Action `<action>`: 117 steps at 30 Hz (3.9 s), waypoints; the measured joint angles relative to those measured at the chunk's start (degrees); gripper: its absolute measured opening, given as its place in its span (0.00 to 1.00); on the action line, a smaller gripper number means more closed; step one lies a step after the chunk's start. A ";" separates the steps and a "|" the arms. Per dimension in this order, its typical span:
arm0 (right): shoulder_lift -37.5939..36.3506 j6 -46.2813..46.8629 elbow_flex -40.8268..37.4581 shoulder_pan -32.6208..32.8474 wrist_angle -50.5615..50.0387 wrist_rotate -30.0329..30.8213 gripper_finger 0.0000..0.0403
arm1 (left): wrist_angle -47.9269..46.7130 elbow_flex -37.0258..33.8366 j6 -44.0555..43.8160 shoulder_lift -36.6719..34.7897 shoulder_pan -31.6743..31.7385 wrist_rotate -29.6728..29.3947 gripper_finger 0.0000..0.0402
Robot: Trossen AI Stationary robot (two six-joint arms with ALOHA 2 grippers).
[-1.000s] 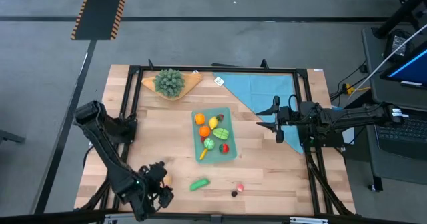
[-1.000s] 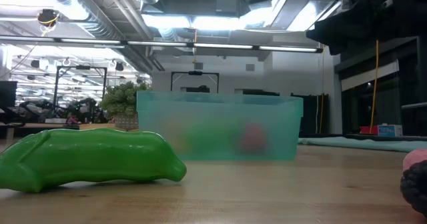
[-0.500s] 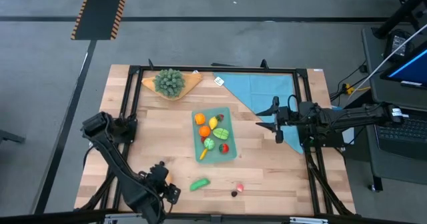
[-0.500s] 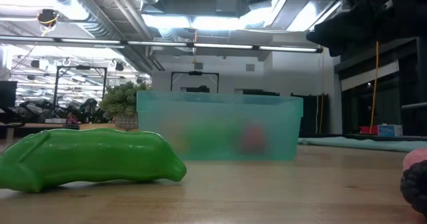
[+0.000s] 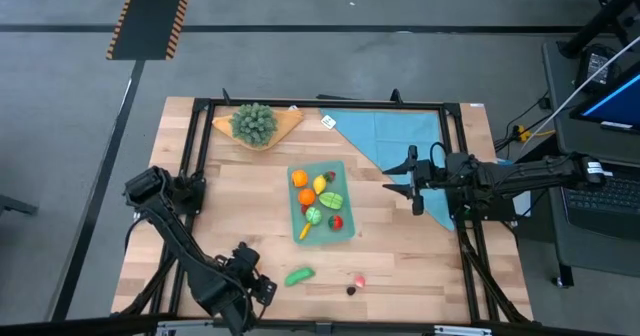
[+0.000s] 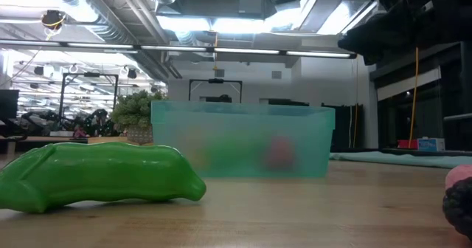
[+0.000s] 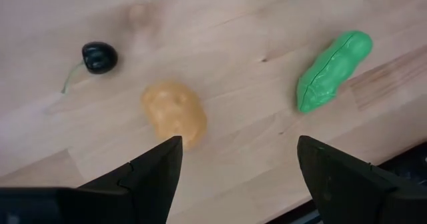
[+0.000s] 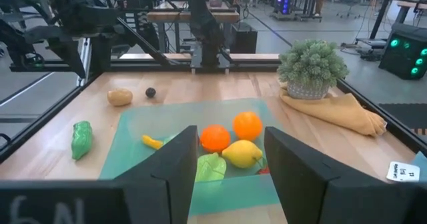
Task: Pick and placing Produce into tupperware
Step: Put the potato into the bin
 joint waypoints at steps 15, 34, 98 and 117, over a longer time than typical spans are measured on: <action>1.39 0.00 0.00 0.01 -0.16 -0.02 0.44 | 0.65 -6.44 -11.15 -0.02 1.40 8.86 0.71; 1.87 0.00 0.00 0.00 -0.09 -0.02 0.44 | 9.42 -13.77 -14.82 -0.04 2.47 8.08 0.71; 1.87 1.49 0.00 0.01 -2.21 -0.07 0.44 | 14.59 -14.09 12.26 -3.68 3.94 4.91 0.48; 1.87 2.90 0.00 0.00 -2.23 -4.84 0.44 | 7.15 -13.67 36.74 -14.16 0.87 -35.89 0.47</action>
